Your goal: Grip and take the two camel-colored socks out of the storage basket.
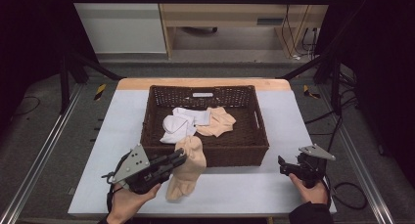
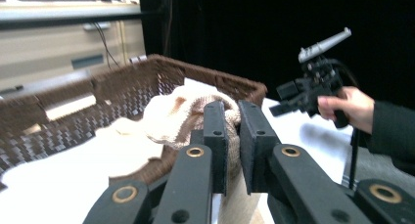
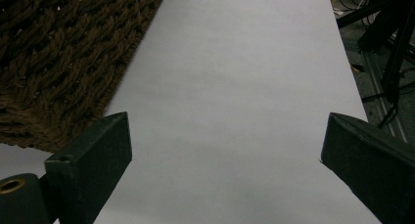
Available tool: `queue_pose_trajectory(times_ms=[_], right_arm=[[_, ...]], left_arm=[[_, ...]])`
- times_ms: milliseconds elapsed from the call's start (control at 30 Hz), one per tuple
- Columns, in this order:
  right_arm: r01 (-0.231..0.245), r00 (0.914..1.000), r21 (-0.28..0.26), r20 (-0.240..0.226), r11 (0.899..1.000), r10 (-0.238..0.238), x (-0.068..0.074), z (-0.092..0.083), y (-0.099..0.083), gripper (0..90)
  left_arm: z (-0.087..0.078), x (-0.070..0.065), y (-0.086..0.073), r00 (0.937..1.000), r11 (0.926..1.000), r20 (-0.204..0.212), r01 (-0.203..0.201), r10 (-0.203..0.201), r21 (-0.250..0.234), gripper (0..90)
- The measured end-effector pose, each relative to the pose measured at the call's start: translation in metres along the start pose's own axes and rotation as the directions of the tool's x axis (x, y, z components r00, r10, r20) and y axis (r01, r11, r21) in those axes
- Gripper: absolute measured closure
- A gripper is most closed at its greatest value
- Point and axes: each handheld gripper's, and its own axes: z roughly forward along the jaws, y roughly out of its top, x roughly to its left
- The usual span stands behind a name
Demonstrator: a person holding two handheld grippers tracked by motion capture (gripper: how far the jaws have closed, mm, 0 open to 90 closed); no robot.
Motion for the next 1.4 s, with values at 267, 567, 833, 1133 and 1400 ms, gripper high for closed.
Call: queue_pose_trajectory(times_ms=[267, 567, 833, 1133, 1400], right_arm=[[0.0, 1.0, 0.002, -0.003, 1.0, 0.0, 0.0, 0.0, 0.0, 5.0], [0.015, 0.9999, 0.009, -0.006, 1.0, -0.015, 0.003, 0.002, 0.0, 5.0], [0.026, 0.9996, 0.024, -0.008, 0.999, -0.025, 0.005, 0.004, -0.001, 5.0], [0.018, 0.9998, 0.019, -0.002, 1.0, -0.017, 0.003, 0.003, -0.002, 4.9], [0.007, 1.0, 0.018, 0.004, 1.0, -0.007, 0.0, 0.002, -0.002, 4.8]], left_arm=[[0.018, -0.003, -0.039, 0.9988, 0.9925, 0.025, 0.038, -0.041, 0.116, 82.2], [0.044, 0.0, -0.074, 0.9998, 0.9642, 0.006, 0.015, -0.018, 0.265, 80.9], [0.045, 0.004, -0.08, 0.9995, 0.9612, -0.027, 0.02, -0.013, 0.275, 60.6], [0.015, 0.02, -0.069, 0.9933, 0.9789, -0.1, 0.076, -0.058, 0.189, 43.9], [-0.015, 0.045, -0.083, 0.9708, 0.9675, -0.222, 0.139, -0.091, 0.211, 37.5]])
